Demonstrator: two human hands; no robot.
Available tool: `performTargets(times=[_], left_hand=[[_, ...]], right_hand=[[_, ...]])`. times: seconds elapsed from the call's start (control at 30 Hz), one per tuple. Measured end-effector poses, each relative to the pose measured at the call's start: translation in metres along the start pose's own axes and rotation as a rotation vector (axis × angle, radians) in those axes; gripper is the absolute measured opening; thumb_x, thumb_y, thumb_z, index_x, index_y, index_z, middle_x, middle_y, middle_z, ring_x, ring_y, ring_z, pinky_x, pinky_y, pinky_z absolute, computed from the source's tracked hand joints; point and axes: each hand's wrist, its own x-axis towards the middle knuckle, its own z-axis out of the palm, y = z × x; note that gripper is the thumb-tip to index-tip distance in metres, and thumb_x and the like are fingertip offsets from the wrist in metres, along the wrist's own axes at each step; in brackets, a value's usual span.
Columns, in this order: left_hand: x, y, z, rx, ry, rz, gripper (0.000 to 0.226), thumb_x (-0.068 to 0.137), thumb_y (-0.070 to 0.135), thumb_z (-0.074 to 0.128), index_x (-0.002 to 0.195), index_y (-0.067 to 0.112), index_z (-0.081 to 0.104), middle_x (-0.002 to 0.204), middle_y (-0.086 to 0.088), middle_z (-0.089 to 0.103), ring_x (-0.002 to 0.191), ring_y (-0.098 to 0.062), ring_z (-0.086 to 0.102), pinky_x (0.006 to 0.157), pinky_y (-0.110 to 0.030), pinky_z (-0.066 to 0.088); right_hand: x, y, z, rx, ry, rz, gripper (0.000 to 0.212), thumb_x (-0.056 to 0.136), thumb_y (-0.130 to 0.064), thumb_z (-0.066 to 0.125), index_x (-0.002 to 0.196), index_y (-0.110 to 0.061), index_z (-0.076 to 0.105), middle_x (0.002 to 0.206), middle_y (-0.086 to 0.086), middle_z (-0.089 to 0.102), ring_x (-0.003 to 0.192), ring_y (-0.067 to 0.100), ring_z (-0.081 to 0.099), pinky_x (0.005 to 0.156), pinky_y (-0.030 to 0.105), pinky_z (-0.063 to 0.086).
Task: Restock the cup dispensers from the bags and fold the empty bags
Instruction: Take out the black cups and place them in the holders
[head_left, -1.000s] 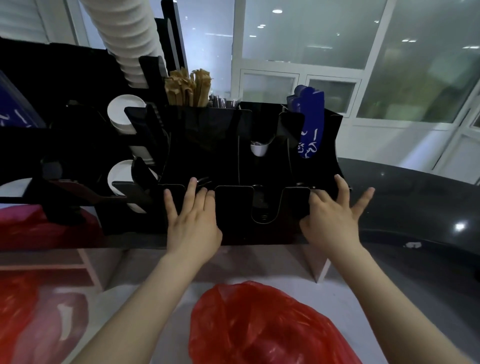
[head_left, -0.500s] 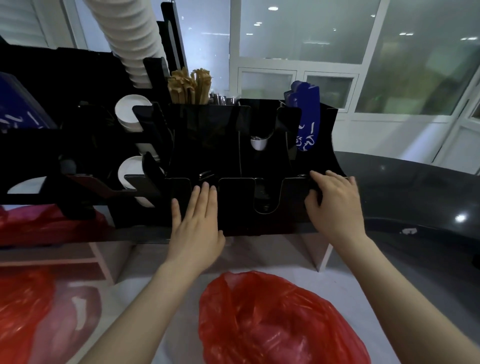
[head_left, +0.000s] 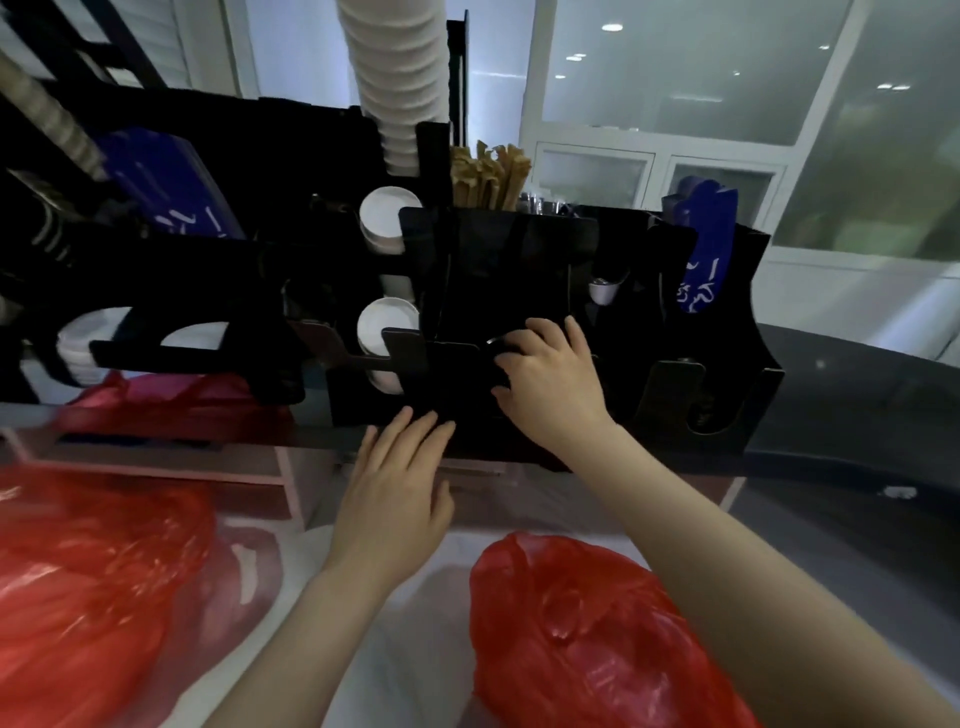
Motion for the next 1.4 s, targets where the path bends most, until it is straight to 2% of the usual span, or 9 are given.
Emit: performTargets(times=[0.07,0.2,0.27,0.37,0.73,0.83,0.93,1.1,1.4], left_hand=[[-0.005,-0.010,-0.003,0.006,-0.006,-0.018,0.058,0.080,0.011,0.066,0.135,0.010,0.050,0.139,-0.008,0.050,0.138,-0.027,0.035,0.114,-0.046,0.018],[-0.008,-0.024,-0.007,0.009,-0.019,-0.041,0.057,0.081,0.013,0.064,0.136,0.012,0.049,0.141,-0.005,0.049,0.139,-0.025,0.032,0.115,-0.045,0.015],[-0.008,-0.027,-0.008,0.005,-0.026,-0.044,0.056,0.082,0.014,0.062,0.137,0.013,0.049,0.142,-0.004,0.048,0.140,-0.024,0.030,0.116,-0.045,0.015],[-0.005,-0.029,-0.007,0.000,-0.031,-0.037,0.056,0.082,0.015,0.062,0.136,0.013,0.049,0.142,-0.004,0.047,0.141,-0.024,0.029,0.116,-0.046,0.016],[-0.002,-0.036,0.000,-0.013,-0.052,-0.044,0.053,0.085,0.018,0.059,0.137,0.017,0.048,0.145,-0.001,0.044,0.143,-0.020,0.023,0.117,-0.041,0.008],[-0.001,-0.037,0.000,-0.019,-0.058,-0.045,0.053,0.085,0.018,0.058,0.137,0.018,0.048,0.145,0.000,0.044,0.143,-0.020,0.023,0.117,-0.042,0.008],[0.000,-0.041,-0.002,-0.023,-0.053,-0.049,0.053,0.086,0.018,0.059,0.137,0.017,0.048,0.145,0.000,0.043,0.143,-0.020,0.022,0.116,-0.042,0.007],[0.000,-0.051,-0.011,-0.036,-0.045,-0.077,0.054,0.082,0.014,0.063,0.135,0.016,0.050,0.143,-0.002,0.046,0.142,-0.022,0.026,0.116,-0.046,0.012],[-0.017,-0.065,-0.024,-0.133,-0.007,-0.033,0.054,0.084,0.012,0.060,0.137,0.013,0.048,0.145,-0.005,0.044,0.140,-0.022,0.030,0.114,-0.043,0.014]], right_hand=[[0.006,0.000,0.005,-0.069,-0.067,0.044,0.021,0.088,-0.024,0.061,0.107,-0.023,0.070,0.123,-0.002,0.060,0.128,0.025,0.038,0.113,0.055,0.010],[0.013,0.004,0.006,-0.023,0.020,0.121,0.015,0.086,-0.016,0.063,0.093,-0.023,0.074,0.097,-0.002,0.066,0.111,0.024,0.049,0.113,0.055,0.014],[0.013,0.006,0.006,-0.020,0.011,0.119,0.013,0.085,-0.023,0.065,0.097,-0.023,0.071,0.102,-0.002,0.066,0.114,0.024,0.048,0.113,0.057,0.014],[0.015,0.005,0.004,-0.068,-0.130,0.097,0.038,0.080,-0.039,0.070,0.114,-0.022,0.064,0.115,-0.003,0.062,0.121,0.024,0.045,0.111,0.061,0.011],[0.017,0.011,-0.003,0.123,-0.051,0.187,0.036,0.083,-0.030,0.070,0.118,-0.023,0.065,0.120,-0.001,0.064,0.119,0.023,0.049,0.114,0.054,0.018],[0.018,0.011,-0.008,0.215,0.086,0.197,0.035,0.085,-0.027,0.069,0.119,-0.019,0.065,0.120,0.000,0.065,0.116,0.024,0.052,0.111,0.049,0.027],[0.012,0.005,-0.020,0.380,0.313,0.259,0.032,0.086,-0.024,0.068,0.117,-0.014,0.066,0.115,0.001,0.067,0.109,0.021,0.057,0.100,0.032,0.040],[-0.020,-0.013,-0.046,0.671,0.513,0.438,0.029,0.085,-0.027,0.069,0.113,-0.022,0.067,0.103,-0.017,0.062,0.099,0.002,0.059,0.088,0.020,0.047],[-0.077,-0.055,-0.045,0.872,0.284,0.542,0.025,0.082,-0.024,0.072,0.107,-0.028,0.070,0.096,-0.016,0.069,0.090,-0.002,0.064,0.084,0.023,0.052]])
